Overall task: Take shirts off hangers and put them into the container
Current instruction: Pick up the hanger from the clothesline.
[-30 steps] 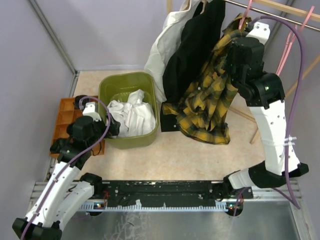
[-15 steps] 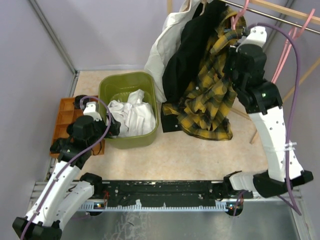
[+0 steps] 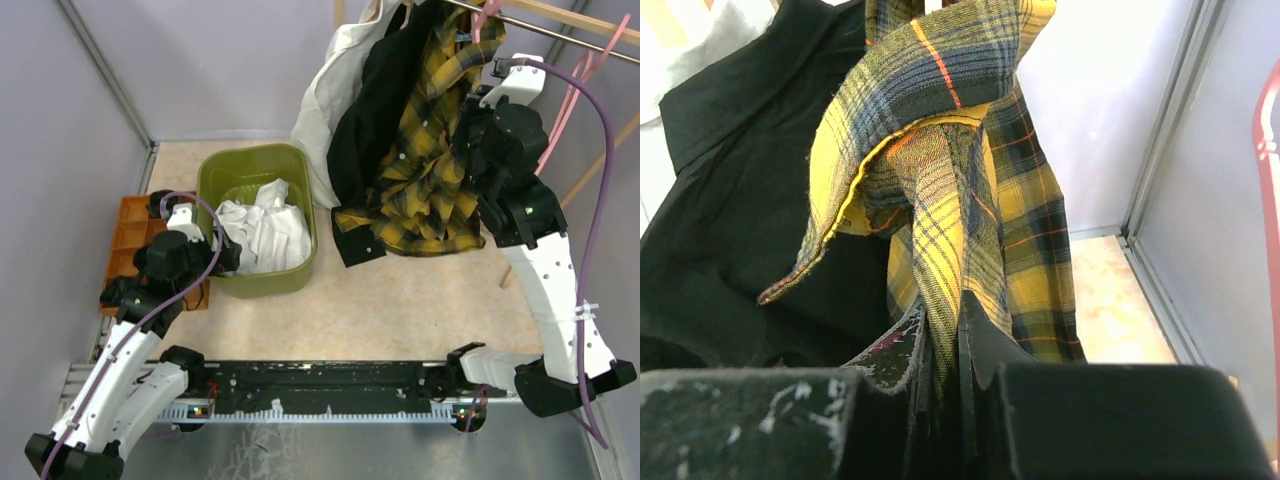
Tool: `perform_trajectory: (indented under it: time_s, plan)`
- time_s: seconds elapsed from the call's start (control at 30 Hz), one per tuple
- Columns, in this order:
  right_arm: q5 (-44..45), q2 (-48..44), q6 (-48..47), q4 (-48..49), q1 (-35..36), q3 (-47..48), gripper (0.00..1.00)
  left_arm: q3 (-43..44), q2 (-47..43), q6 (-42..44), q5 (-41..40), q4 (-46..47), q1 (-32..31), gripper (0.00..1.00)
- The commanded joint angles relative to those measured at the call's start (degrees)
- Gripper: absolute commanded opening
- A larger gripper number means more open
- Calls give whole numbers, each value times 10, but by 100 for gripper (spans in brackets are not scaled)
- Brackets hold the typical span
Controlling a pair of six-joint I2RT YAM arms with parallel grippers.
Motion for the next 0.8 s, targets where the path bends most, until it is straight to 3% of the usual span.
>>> perform_trajectory:
  time_s: [0.0, 0.27, 0.77]
  plan:
    - [18, -49, 32, 61, -5, 38, 0, 11, 3, 0, -5, -12, -2, 99]
    - [-56, -94, 95, -162, -5, 38, 0, 13, 8, 1, 1, -13, -2, 99]
    - [-265, -192, 16, -398, -5, 41, 0, 10, 1, 1, 5, -8, -2, 99]
